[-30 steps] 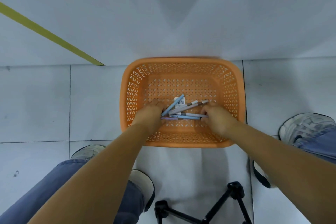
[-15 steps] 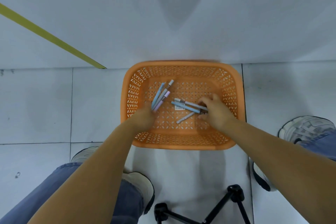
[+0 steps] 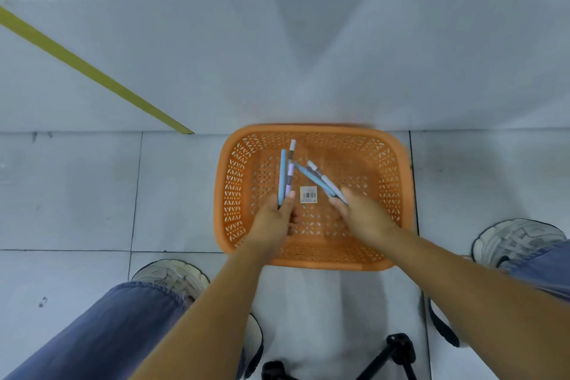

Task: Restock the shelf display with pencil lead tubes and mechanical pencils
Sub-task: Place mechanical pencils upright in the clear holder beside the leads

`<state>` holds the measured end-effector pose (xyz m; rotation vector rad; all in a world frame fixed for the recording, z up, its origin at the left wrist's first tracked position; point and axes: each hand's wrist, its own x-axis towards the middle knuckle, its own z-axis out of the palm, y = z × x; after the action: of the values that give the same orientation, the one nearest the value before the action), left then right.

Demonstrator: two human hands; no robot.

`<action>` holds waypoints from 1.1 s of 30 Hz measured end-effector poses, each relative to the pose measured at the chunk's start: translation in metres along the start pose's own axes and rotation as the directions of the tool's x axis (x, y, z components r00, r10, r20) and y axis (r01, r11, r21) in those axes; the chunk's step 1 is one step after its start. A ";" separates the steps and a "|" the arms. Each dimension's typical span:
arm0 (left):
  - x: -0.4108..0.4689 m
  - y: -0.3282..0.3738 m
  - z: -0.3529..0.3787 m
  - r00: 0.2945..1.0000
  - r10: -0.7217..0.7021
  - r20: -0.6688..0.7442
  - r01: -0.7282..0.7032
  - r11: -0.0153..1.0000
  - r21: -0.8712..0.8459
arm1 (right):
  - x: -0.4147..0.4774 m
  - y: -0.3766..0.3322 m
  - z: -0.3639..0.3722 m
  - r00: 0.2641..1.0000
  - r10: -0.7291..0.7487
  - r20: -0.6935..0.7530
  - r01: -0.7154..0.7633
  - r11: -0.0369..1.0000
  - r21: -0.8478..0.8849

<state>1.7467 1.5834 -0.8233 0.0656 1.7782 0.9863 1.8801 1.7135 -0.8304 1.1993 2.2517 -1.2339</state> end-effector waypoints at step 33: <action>-0.309 0.262 -0.016 0.642 0.766 -0.037 -0.761 0.632 -0.145 | -0.263 -0.210 -0.238 0.709 -0.536 -0.459 0.657 0.739 0.151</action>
<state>1.7687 1.6002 -0.4184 0.8076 1.6408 1.7114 1.9014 1.7083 -0.4190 0.8542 3.0008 -1.7649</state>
